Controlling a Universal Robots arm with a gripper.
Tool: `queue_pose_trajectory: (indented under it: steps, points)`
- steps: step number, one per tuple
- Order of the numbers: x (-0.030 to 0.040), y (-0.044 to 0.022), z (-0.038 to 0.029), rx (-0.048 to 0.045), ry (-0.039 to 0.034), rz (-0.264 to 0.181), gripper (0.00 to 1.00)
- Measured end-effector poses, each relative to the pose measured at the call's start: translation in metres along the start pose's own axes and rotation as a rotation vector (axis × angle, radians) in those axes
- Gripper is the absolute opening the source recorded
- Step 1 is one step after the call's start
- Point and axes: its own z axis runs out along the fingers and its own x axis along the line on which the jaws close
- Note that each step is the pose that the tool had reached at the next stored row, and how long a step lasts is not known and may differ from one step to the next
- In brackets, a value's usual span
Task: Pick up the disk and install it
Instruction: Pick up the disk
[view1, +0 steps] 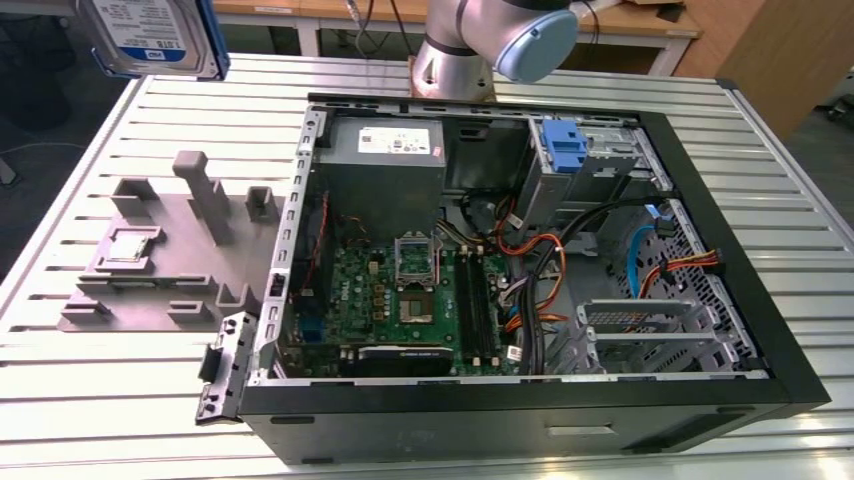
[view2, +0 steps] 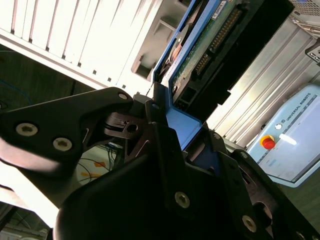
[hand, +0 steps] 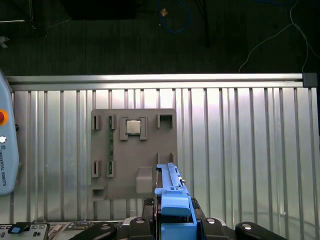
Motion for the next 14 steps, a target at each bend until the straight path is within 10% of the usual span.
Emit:
queue_pose_trajectory:
  steps: [14]
  points:
    - [-0.0002, -0.0042, -0.0001, 0.0, 0.0, 0.0, 0.37]
